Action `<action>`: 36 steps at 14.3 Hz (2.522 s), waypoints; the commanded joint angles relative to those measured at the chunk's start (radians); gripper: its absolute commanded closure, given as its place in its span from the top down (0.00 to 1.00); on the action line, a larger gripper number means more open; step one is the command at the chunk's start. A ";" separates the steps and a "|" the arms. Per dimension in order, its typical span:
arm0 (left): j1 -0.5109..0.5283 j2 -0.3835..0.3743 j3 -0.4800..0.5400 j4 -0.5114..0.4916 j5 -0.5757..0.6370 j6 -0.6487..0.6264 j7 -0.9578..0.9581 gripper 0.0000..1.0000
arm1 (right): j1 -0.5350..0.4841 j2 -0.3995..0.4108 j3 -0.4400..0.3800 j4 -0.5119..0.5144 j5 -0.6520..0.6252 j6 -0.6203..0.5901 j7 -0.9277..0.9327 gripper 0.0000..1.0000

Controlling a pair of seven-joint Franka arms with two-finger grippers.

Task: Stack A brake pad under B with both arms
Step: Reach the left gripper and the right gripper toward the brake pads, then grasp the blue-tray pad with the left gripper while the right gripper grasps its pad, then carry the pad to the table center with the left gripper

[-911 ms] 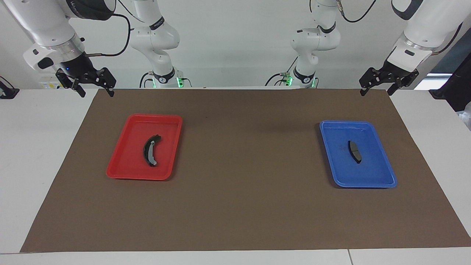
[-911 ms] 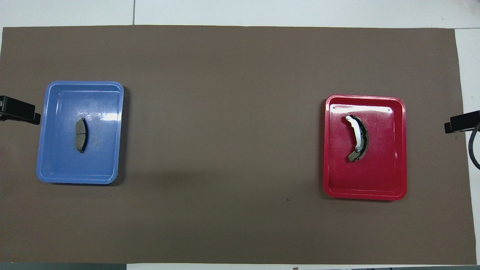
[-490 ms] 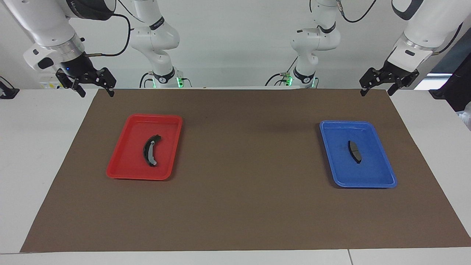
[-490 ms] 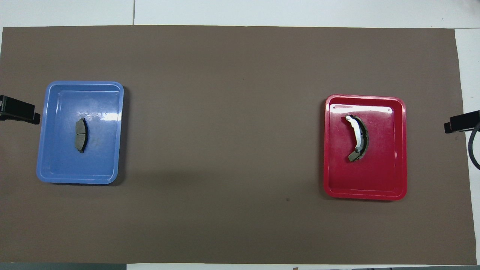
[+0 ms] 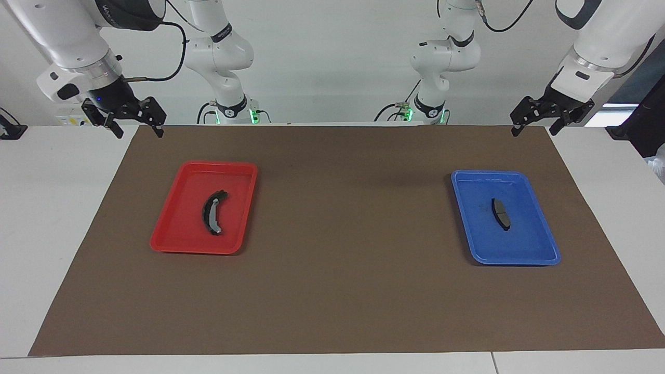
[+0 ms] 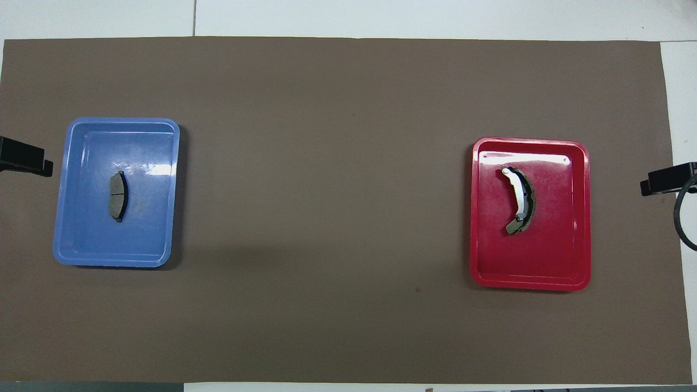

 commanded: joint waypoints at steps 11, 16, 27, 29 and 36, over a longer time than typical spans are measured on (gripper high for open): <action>0.113 0.036 -0.002 -0.522 -0.002 0.665 0.201 1.00 | 0.084 0.108 0.015 -0.368 0.003 0.507 0.148 1.00; 0.115 0.140 0.000 -0.585 -0.002 0.826 0.199 0.97 | 0.106 0.183 0.015 -0.497 0.003 0.748 0.166 1.00; 0.141 0.167 0.000 -0.722 -0.002 0.963 0.190 0.38 | 0.109 0.265 0.015 -0.505 0.003 0.790 0.115 0.81; 0.143 0.157 0.000 -0.711 -0.002 0.929 0.196 0.04 | 0.109 0.265 0.015 -0.505 0.003 0.786 0.115 0.72; 0.002 0.050 -0.009 -0.619 -0.002 0.761 0.121 0.01 | 0.144 0.265 0.015 -0.459 0.003 0.707 0.115 0.05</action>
